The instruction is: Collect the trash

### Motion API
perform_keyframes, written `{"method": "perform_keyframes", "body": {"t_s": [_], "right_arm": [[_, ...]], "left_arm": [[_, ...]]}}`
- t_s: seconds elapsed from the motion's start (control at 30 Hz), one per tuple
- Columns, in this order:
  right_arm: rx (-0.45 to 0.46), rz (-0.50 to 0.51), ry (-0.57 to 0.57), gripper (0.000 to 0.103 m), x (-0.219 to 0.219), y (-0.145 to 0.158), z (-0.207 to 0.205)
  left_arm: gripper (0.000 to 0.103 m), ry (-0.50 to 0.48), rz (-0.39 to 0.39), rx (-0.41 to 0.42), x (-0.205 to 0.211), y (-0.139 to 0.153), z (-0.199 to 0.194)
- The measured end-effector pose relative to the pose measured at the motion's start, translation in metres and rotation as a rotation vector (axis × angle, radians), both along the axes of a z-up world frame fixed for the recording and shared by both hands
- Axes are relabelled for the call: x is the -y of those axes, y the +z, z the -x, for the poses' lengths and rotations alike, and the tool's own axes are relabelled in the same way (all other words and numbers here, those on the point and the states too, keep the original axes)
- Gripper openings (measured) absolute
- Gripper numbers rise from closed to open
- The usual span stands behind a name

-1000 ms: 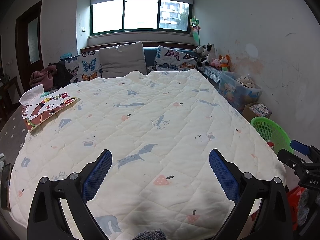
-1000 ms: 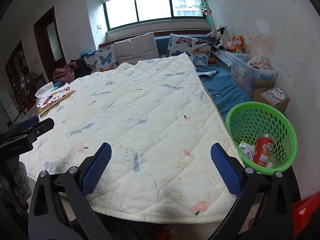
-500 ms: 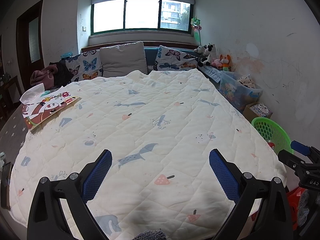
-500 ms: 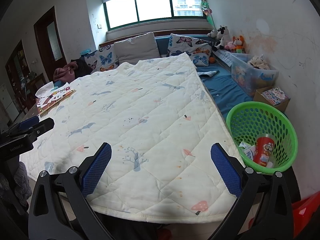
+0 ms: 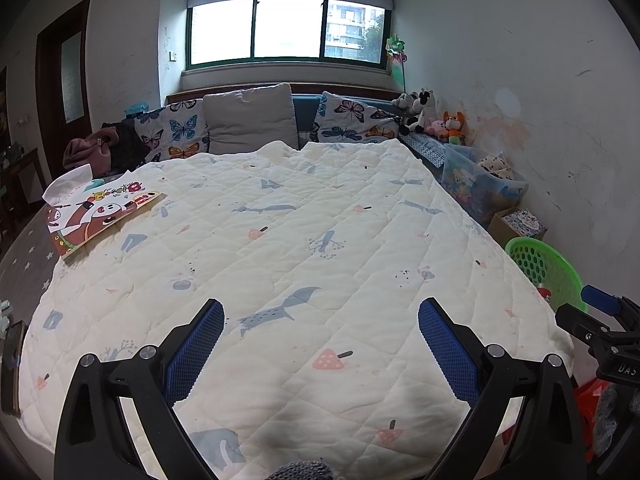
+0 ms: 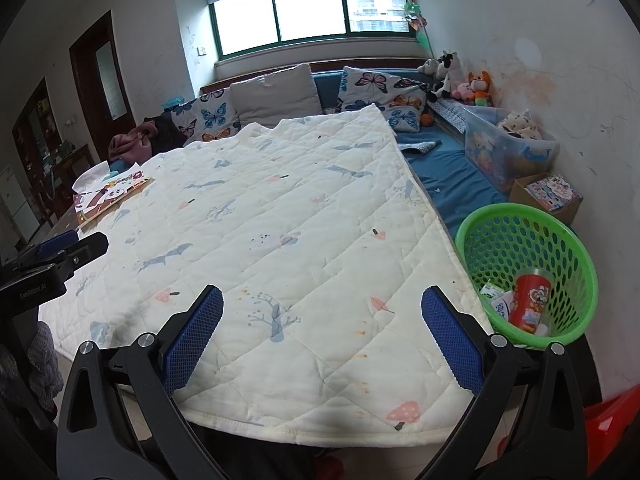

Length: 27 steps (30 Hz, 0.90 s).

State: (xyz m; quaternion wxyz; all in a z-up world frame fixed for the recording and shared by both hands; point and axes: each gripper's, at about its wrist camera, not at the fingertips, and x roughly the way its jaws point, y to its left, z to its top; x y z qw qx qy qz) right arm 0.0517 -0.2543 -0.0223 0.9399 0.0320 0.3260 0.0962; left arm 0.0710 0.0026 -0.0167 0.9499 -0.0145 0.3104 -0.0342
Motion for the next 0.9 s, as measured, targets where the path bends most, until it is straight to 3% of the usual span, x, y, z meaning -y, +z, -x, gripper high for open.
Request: {"method": "perform_keyframes", "body": {"t_s": [0.9], "right_arm": [[-0.009, -0.004, 0.012, 0.099, -0.0028, -0.0036, -0.0013]], "left_arm": [[0.095, 0.019, 0.011, -0.004, -0.0051, 0.001, 0.001]]}}
